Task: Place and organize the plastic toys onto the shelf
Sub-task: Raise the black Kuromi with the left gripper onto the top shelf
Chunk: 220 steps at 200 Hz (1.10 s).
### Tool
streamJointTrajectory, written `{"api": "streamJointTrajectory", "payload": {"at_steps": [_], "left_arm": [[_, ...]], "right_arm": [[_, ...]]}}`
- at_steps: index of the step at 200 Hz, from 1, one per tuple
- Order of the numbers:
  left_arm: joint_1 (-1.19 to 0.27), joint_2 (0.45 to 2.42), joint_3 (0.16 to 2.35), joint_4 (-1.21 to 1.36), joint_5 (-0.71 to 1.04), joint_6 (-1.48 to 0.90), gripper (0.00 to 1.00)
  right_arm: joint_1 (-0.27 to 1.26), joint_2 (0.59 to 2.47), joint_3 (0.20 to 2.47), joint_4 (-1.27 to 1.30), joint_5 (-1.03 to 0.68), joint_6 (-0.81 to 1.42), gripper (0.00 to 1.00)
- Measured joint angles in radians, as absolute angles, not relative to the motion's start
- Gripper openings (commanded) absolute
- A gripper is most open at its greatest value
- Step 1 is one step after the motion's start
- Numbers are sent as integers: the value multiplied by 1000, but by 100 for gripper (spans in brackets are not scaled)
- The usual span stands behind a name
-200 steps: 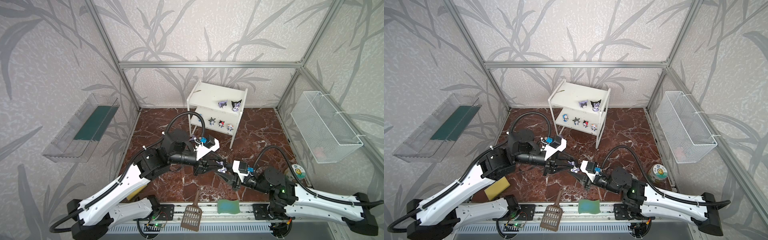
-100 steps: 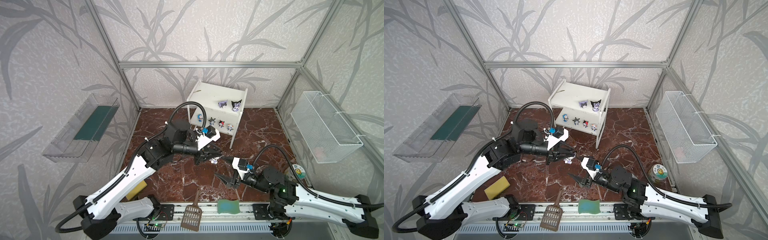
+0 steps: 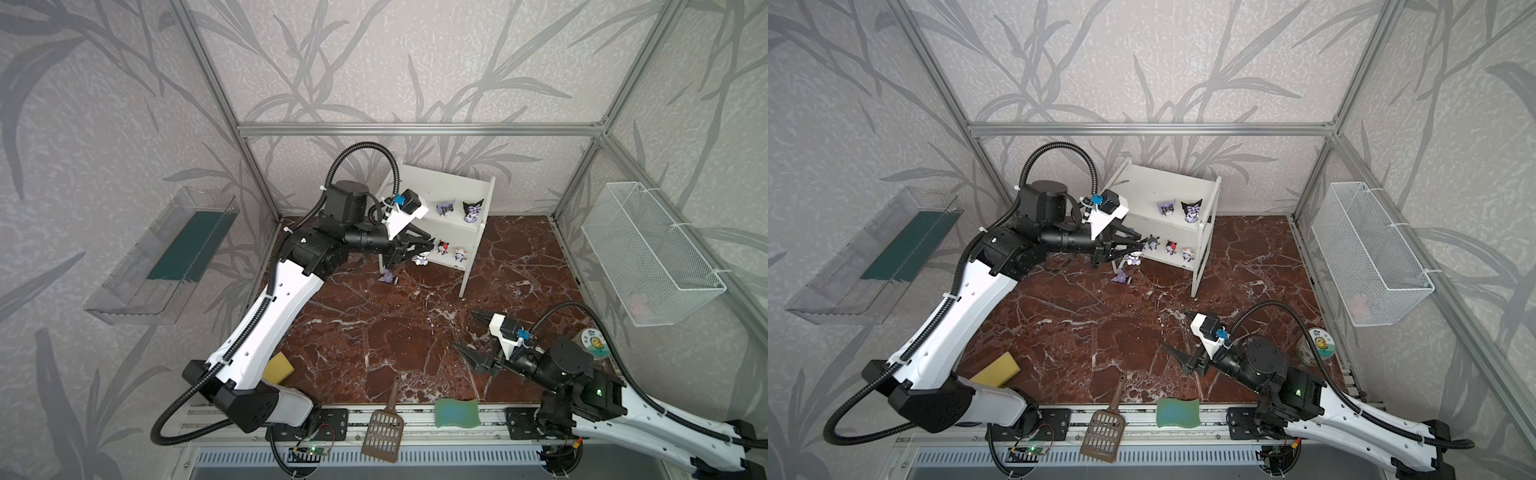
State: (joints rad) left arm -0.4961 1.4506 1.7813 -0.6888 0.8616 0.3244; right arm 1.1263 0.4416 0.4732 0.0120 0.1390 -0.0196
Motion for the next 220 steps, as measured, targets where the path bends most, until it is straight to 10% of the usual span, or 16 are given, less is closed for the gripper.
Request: {"api": "streamJointTrajectory", "payload": {"at_steps": [220], "left_arm": [[-215, 2054, 2081, 208, 1269, -130, 20]], "right_arm": [[997, 487, 676, -207, 146, -159, 86]]}}
